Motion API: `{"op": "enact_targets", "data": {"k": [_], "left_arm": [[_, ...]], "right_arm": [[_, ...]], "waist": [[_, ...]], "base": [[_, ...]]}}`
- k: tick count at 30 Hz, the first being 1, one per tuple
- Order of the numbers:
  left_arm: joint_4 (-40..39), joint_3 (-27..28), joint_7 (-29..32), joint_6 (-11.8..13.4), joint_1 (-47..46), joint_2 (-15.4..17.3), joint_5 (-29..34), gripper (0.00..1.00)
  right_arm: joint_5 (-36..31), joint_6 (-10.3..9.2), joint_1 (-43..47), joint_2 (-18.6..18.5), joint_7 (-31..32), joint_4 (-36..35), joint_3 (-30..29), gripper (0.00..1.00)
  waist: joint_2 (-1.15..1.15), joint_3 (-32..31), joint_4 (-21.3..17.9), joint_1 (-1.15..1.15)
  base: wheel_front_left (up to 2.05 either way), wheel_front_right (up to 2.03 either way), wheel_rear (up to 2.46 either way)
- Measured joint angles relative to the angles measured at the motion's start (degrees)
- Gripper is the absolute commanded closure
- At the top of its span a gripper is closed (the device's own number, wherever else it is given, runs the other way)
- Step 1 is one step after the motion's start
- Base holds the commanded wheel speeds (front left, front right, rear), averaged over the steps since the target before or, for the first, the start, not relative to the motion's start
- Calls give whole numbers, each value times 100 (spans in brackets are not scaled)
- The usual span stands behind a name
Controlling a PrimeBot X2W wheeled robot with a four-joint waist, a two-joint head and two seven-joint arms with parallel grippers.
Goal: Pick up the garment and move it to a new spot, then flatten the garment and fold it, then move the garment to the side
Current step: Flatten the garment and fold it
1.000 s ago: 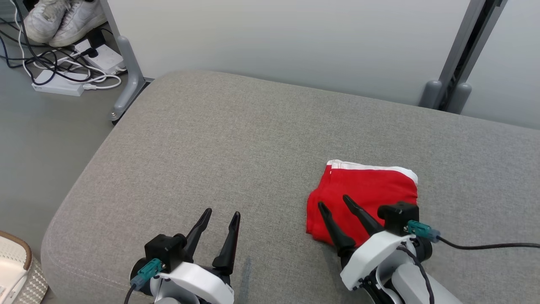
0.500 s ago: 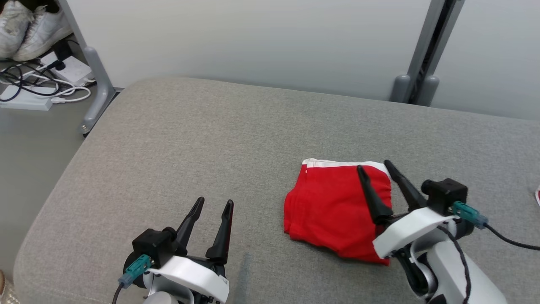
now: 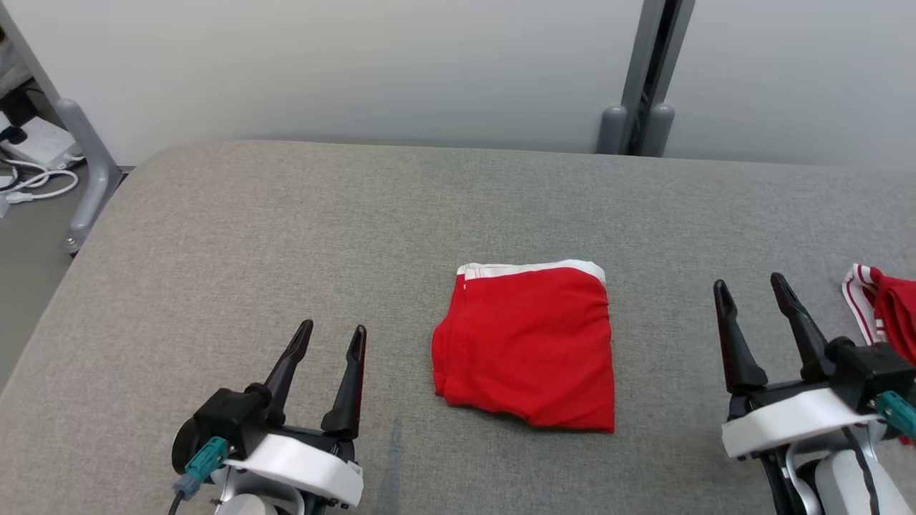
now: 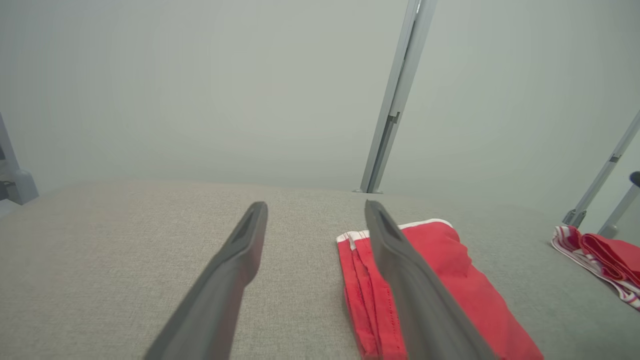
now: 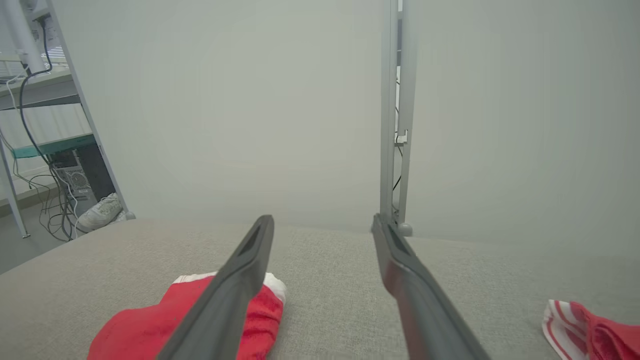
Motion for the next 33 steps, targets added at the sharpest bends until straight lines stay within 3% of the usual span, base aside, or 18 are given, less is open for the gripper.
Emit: {"op": "enact_targets", "data": {"k": [7,22,23,24,33], "left_arm": [[-168,196,0,44,102,-7,-49,0],[-155,110,0,45,136,-10,-24,0],[-153,98,0,42,133,-10,-24,0],[-153,79,0,40,131,-9,-24,0],[-137,-94,0,22,-41,-10,-53,0]], "right_arm": [[-330,0,416,205,0,-188,-458,0],[-485,0,519,312,0,-170,-580,0],[-480,0,519,312,0,-133,-558,68],[-492,0,519,316,0,-122,-525,100],[-589,1,-36,203,0,55,327,100]], "waist": [[0,90,-170,0],[0,182,-206,0],[0,189,-190,0],[0,200,-173,0],[0,437,137,0]], "base": [[0,0,0],[0,0,0],[0,0,0],[0,0,0],[0,0,0]]}}
